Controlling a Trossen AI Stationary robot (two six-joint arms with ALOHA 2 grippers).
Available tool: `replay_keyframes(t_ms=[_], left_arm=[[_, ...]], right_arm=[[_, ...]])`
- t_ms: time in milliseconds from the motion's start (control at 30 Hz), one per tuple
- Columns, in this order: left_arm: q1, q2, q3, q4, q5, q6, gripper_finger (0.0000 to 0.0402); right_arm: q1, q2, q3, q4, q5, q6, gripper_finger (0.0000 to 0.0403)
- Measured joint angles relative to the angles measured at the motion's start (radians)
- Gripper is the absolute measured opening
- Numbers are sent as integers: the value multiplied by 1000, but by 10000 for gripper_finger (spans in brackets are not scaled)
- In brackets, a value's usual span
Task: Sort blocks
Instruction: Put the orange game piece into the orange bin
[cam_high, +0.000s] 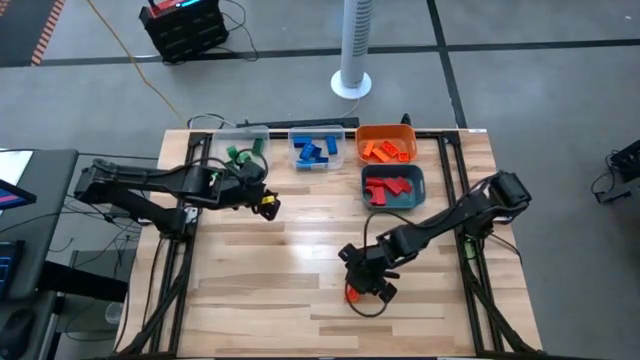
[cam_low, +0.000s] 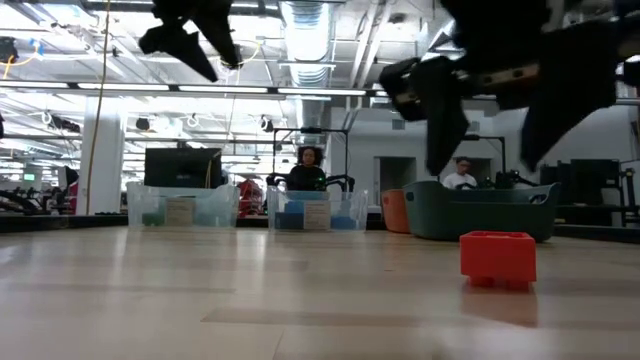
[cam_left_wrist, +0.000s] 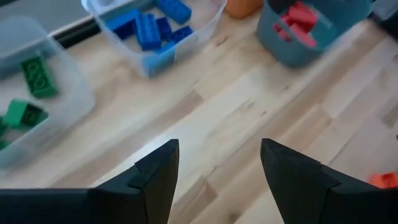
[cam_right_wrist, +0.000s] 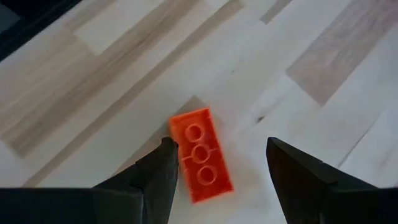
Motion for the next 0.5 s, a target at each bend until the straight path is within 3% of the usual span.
replay_keyframes(t_ms=[200,500], left_arm=[[-27,-3,-1,-100,-1,-59,220],[-33,-2,-1,-125,2,-62,220]], right_arm=[[10,61,2,30,-1,-4,248],[38,82,-3,33,45,-27,248]])
